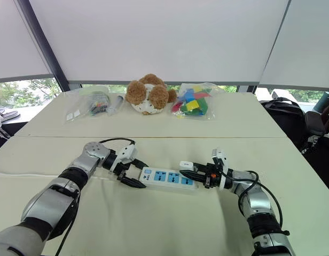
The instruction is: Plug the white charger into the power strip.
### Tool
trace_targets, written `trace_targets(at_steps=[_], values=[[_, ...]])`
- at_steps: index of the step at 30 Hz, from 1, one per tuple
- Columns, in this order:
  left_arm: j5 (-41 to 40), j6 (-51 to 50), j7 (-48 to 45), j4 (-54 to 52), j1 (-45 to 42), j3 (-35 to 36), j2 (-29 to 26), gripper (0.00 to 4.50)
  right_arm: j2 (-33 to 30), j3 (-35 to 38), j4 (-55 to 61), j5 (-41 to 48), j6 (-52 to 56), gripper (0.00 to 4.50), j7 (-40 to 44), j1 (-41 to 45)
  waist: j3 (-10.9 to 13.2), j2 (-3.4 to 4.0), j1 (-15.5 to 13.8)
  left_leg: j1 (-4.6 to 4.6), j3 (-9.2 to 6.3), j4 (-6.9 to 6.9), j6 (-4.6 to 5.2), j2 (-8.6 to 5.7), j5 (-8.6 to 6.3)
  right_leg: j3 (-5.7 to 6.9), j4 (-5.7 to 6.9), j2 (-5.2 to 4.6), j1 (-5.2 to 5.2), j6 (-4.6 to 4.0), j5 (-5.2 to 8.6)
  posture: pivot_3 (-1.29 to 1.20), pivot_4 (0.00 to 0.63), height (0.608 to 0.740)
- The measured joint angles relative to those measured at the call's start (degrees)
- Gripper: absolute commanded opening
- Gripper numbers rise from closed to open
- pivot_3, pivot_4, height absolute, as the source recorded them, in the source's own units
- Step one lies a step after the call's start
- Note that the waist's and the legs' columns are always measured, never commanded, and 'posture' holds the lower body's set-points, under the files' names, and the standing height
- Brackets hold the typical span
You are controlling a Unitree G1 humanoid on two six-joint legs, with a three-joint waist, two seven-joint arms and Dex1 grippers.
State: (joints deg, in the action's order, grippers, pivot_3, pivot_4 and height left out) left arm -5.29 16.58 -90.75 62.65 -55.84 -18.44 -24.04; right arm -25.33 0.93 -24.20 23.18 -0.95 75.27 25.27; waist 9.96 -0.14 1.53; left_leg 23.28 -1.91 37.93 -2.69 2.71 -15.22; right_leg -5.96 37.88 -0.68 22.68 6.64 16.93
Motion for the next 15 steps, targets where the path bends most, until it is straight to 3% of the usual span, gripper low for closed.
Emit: trace_targets(at_steps=[9,15], values=[[-1.26,-1.55,0.71,-2.91,2.20,-0.55,-1.80,2.97,1.10,-2.39,-10.31,-0.53,-6.19,0.76,4.19,4.38,-0.11,-0.19,1.10,-0.46,0.00,-0.04,0.01,0.01,0.00,0.00,0.00,0.01,-0.45,-0.03,0.03,0.00,0.150,0.739],[-1.85,-3.20,0.82,-5.63,3.73,-1.05,-3.74,2.97,3.62,-2.38,-13.95,-0.55,-9.60,0.76,4.61,4.70,-0.51,-0.85,2.08,-1.10,0.01,-0.57,0.01,0.04,-0.01,-0.05,0.03,0.05,-0.81,-0.24,0.22,0.00,0.150,0.739]])
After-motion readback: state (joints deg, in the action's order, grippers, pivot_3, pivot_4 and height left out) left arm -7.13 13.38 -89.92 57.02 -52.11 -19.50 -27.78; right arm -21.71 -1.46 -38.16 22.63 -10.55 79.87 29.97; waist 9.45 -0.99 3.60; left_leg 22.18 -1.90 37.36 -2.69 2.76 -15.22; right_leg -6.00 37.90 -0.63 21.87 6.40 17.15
